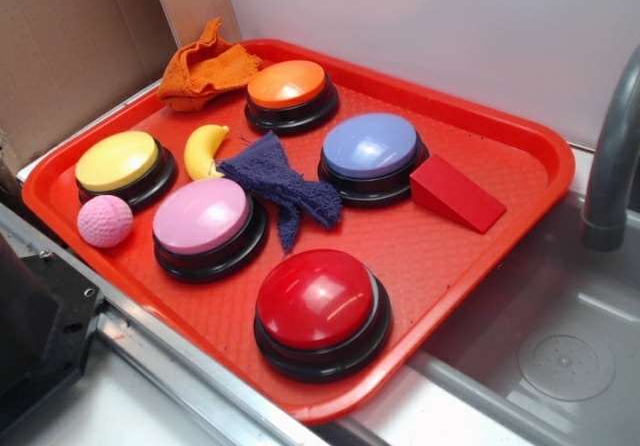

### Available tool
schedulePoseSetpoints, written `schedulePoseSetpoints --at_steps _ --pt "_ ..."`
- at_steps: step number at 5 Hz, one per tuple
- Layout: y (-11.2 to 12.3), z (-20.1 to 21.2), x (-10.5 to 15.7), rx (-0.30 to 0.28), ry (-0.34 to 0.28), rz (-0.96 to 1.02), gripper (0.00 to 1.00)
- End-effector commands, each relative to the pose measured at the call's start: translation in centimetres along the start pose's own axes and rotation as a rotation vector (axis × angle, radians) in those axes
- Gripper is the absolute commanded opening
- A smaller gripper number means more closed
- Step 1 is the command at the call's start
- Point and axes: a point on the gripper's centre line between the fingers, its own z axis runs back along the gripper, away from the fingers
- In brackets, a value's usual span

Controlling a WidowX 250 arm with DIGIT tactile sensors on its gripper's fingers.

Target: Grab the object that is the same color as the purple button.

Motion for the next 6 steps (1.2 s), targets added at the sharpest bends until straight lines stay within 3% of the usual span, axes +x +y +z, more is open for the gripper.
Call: schedulePoseSetpoints --at_steps 1,4,6 --pt "0.0 0.0 0.0 0.000 0.000 0.000 1.00" --pt "0.6 -6.5 3.9 -0.006 -0.147 -0.026 1.00" --pt "2.3 -13.1 7.7 -0.018 -0.144 0.002 1.00"
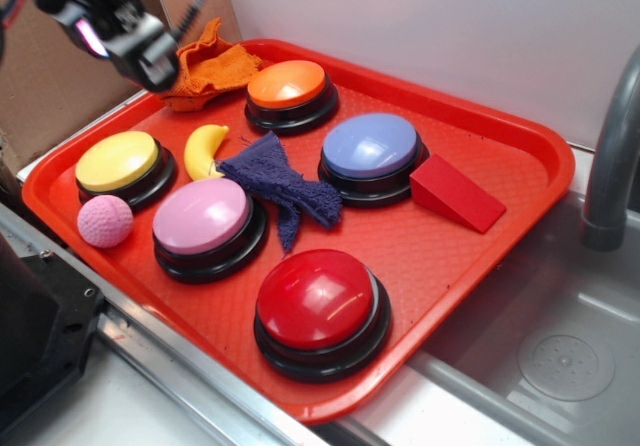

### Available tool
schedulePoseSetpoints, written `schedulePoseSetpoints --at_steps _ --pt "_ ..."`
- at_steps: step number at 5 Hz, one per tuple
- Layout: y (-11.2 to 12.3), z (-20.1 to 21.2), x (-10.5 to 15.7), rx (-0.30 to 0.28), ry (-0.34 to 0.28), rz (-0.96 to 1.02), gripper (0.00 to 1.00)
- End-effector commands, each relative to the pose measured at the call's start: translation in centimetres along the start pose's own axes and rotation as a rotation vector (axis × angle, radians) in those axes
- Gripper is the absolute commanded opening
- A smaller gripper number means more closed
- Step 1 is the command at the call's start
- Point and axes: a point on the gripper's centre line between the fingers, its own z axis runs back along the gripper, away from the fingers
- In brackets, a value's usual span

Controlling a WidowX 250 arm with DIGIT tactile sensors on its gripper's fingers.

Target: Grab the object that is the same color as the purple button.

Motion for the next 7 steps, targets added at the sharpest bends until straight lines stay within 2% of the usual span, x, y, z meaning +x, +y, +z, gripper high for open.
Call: schedulePoseSetpoints --at_steps 1,2,3,4,6,7 --pt "2.3 -5.8 3.6 0.011 -0.005 0.109 1.00" --pt "2.7 -7.6 4.7 0.020 0.007 0.122 1.00" --pt "2.5 -9.4 5.1 0.003 0.033 0.104 1.00" --pt "1.9 -10.8 5.5 0.020 0.050 0.085 1.00" --pt "1.5 -12.7 5.6 0.020 0.088 0.064 1.00" --pt "1.2 -12.9 5.4 0.030 0.100 0.052 0.65"
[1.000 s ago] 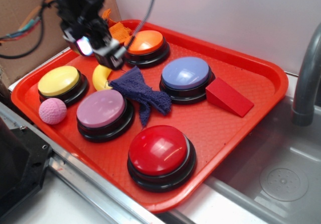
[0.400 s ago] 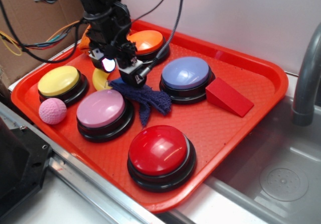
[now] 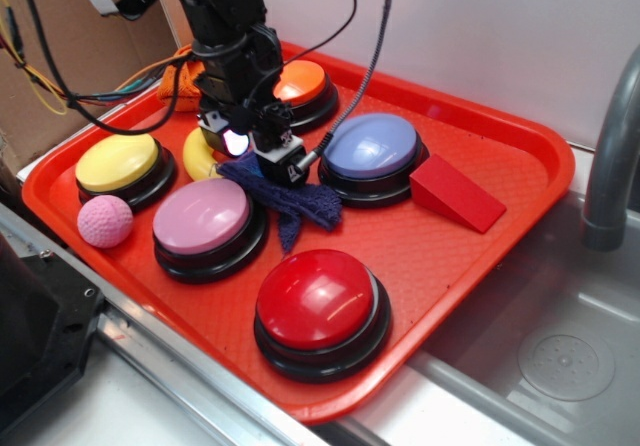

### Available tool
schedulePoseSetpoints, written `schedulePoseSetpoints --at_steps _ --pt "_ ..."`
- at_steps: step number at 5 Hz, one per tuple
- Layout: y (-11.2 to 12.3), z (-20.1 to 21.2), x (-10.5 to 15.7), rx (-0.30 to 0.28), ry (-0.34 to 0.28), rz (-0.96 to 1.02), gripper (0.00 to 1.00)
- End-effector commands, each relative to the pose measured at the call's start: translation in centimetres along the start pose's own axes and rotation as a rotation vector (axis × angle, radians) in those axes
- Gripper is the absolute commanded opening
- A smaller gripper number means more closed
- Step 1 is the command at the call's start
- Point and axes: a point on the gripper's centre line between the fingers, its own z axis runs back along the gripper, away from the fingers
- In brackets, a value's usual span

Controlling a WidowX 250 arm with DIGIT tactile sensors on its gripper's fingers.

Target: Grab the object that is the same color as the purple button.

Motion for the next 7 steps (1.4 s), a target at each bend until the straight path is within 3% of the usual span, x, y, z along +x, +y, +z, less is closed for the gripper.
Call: schedulePoseSetpoints --at_steps 1,4,7 --pt "-0.6 0.3 0.5 -0.002 -0.025 -0.022 0.00" --pt "-0.6 2.2 0.3 0.014 -0.037 -0.003 0.00" --pt "-0.4 11.1 -0.2 0.040 -0.074 -0.016 0.00"
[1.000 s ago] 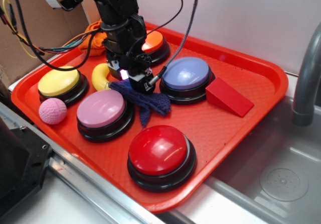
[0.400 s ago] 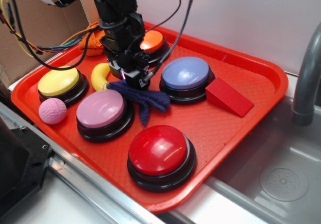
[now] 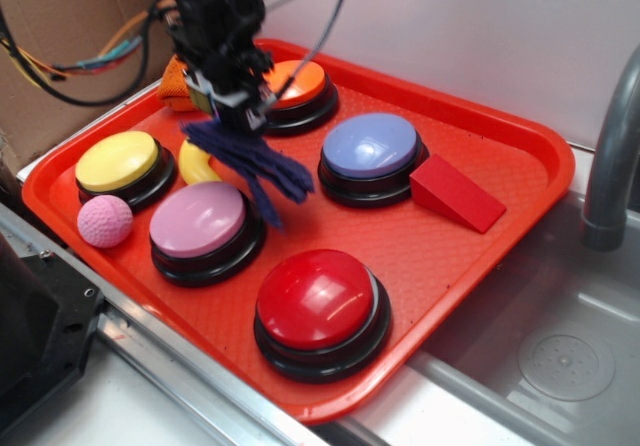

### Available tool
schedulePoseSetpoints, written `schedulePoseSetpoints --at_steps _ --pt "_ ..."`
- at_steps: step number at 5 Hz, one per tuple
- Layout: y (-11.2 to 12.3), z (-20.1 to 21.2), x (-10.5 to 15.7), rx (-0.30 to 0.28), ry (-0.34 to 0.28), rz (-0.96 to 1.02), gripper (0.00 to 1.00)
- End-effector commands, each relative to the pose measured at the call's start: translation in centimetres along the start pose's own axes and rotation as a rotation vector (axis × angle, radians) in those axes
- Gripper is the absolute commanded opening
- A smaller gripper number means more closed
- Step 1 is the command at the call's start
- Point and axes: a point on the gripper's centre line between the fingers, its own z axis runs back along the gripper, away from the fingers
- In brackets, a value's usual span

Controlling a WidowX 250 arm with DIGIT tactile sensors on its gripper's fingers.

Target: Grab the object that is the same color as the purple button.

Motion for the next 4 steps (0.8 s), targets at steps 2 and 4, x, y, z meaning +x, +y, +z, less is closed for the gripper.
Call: schedulePoseSetpoints --at_steps 2,4 --pt "0.7 11.4 -1.8 -0.080 -0.192 -0.010 0.00" --pt "1.1 10.1 -1.5 -0.042 -0.134 0.059 0.00"
